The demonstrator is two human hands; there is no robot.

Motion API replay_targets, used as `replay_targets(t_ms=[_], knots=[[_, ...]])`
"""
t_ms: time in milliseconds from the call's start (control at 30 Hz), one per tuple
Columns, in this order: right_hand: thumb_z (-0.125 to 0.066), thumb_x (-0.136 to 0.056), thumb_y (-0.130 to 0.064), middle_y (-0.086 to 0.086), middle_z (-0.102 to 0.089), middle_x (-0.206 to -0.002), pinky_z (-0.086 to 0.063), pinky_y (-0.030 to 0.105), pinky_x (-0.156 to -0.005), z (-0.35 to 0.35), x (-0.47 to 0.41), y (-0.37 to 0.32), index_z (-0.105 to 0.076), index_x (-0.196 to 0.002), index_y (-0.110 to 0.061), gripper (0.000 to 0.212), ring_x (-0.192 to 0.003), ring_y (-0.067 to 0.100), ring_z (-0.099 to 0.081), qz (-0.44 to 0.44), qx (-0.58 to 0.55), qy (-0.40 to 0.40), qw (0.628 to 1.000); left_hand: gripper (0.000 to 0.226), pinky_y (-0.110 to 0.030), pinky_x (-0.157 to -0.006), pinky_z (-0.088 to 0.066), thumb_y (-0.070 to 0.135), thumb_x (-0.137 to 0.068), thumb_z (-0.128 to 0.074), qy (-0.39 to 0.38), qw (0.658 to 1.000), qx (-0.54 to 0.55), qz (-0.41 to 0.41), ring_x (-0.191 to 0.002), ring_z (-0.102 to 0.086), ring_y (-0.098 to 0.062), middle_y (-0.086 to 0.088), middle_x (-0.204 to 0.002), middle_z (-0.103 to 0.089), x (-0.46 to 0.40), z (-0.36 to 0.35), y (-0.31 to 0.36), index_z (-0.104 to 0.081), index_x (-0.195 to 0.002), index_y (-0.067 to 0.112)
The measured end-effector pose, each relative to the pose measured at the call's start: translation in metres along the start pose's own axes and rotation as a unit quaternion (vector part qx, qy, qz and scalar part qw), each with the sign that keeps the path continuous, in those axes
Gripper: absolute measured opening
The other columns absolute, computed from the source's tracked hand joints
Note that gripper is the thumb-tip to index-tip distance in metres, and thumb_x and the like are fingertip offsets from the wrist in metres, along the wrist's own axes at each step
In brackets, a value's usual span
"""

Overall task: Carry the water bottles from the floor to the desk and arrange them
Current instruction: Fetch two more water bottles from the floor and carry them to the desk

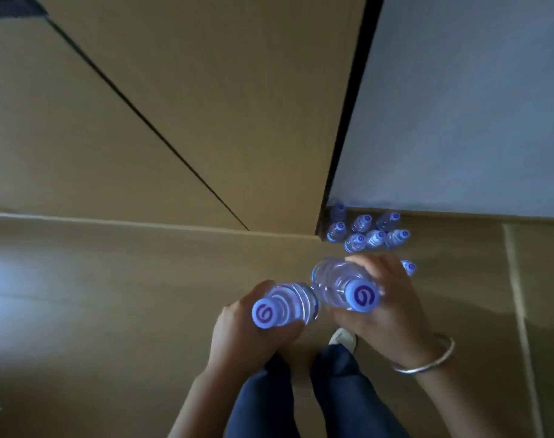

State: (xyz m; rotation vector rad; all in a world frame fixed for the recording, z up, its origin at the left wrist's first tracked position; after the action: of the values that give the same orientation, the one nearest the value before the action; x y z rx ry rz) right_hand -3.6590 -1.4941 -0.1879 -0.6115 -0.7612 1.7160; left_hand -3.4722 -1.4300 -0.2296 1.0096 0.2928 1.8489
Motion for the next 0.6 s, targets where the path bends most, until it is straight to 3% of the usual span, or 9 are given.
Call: replay_targets(t_ms=[100, 200, 267, 367, 467, 600], knots=[[-0.067, -0.053, -0.038, -0.003, -0.049, -0.084, -0.037, 0.028, -0.073, -0.010, 0.000, -0.067, -0.062, -0.095, -0.004, 0.054, -0.080, 0.018, -0.046, 0.062, 0.005, -0.004, 0.998, 0.045, -0.012, -0.056, -0.043, 0.064, -0.038, -0.052, 0.078, 0.997, 0.012, 0.015, -0.068, -0.059, -0.003, 0.034, -0.077, -0.057, 0.037, 0.058, -0.019, -0.044, -0.082, 0.066], [-0.059, -0.052, -0.043, -0.014, -0.045, -0.076, -0.037, 0.029, -0.068, -0.039, -0.001, -0.134, -0.060, -0.083, -0.010, 0.045, -0.074, 0.017, -0.045, 0.115, -0.004, -0.032, 0.993, 0.053, -0.013, -0.053, -0.040, 0.064, -0.039, -0.054, 0.150, 0.988, 0.019, 0.034, -0.063, -0.056, -0.004, 0.025, -0.068, -0.058, 0.074, 0.112, -0.052, -0.051, -0.090, 0.050], [-0.063, -0.050, -0.042, -0.009, -0.049, -0.072, -0.040, 0.035, -0.068, -0.068, 0.000, -0.173, -0.058, -0.077, -0.013, 0.040, -0.074, 0.022, -0.047, 0.123, -0.007, -0.055, 0.991, 0.050, -0.009, -0.049, -0.037, 0.063, -0.038, -0.055, 0.186, 0.980, 0.031, 0.064, -0.061, -0.055, -0.001, 0.025, -0.065, -0.059, 0.097, 0.146, -0.082, -0.055, -0.087, 0.050], [-0.076, -0.046, -0.029, -0.007, -0.051, -0.070, -0.040, 0.034, -0.069, -0.117, 0.002, -0.224, -0.056, -0.073, -0.016, 0.036, -0.077, 0.023, -0.048, 0.124, -0.033, -0.085, 0.988, 0.044, -0.009, -0.046, -0.035, 0.062, -0.035, -0.054, 0.236, 0.964, 0.052, 0.113, -0.060, -0.056, 0.005, 0.031, -0.065, -0.059, 0.130, 0.196, -0.129, -0.056, -0.079, 0.056], [-0.084, -0.045, -0.017, -0.010, -0.050, -0.069, -0.042, 0.033, -0.070, -0.167, 0.009, -0.278, -0.057, -0.072, -0.015, 0.038, -0.077, 0.021, -0.048, 0.156, -0.045, -0.125, 0.979, 0.049, -0.014, -0.047, -0.037, 0.063, -0.036, -0.053, 0.292, 0.942, 0.029, 0.164, -0.059, -0.056, 0.000, 0.021, -0.062, -0.060, 0.168, 0.241, -0.178, -0.059, -0.081, 0.043], [-0.085, -0.043, -0.021, -0.007, -0.051, -0.074, -0.036, 0.026, -0.067, -0.224, 0.016, -0.343, -0.056, -0.071, -0.017, 0.040, -0.076, 0.018, -0.047, 0.190, -0.061, -0.182, 0.963, 0.044, -0.017, -0.048, -0.038, 0.058, -0.043, -0.054, 0.346, 0.911, 0.023, 0.221, -0.056, -0.053, -0.006, 0.014, -0.060, -0.061, 0.213, 0.284, -0.229, -0.058, -0.080, 0.034]])
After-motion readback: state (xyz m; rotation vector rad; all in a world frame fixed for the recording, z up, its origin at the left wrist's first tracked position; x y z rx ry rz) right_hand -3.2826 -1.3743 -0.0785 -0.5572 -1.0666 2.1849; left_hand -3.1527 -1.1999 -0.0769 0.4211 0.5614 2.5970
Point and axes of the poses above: each hand's wrist, its own x-axis away from the middle knuckle, its own z-axis out of the back of the hand, y = z × x, the point moved 7 cm from there along -x, towards the middle knuckle
